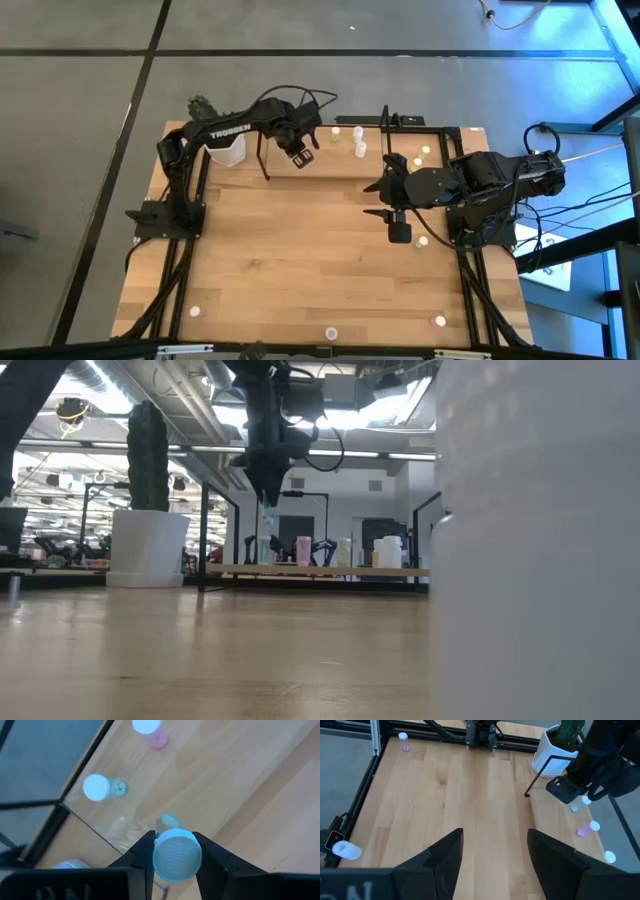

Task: Pick and place medicine bottles onto shelf by color
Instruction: Put the bottom blue pill bottle on the shelf aligned with the other blue pill bottle

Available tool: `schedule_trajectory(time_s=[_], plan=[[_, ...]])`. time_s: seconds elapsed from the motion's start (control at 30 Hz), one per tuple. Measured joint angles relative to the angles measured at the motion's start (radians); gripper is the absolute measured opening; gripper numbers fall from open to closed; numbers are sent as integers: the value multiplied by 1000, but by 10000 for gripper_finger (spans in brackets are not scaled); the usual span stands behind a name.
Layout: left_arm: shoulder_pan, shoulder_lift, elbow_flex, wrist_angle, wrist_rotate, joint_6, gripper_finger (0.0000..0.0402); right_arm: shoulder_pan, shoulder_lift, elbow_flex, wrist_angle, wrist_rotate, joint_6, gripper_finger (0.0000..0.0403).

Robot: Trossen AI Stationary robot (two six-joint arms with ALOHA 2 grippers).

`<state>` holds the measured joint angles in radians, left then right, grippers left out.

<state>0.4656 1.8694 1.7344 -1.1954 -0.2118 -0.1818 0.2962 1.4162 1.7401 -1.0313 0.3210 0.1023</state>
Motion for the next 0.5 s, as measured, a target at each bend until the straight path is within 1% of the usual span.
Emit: schedule_trajectory(time_s=[0.1, 0.2, 0.27, 0.5], plan=[[10, 0, 0, 1, 5, 87, 94, 0, 0, 0, 0, 0, -3, 223], [24, 0, 0, 0, 49, 145, 94, 0, 0, 0, 0, 0, -8, 223], [32, 0, -1, 3, 68, 160, 94, 0, 0, 0, 0, 0, -9, 223], [37, -1, -44, 88, 50, 188, 94, 0, 0, 0, 1, 0, -7, 223]])
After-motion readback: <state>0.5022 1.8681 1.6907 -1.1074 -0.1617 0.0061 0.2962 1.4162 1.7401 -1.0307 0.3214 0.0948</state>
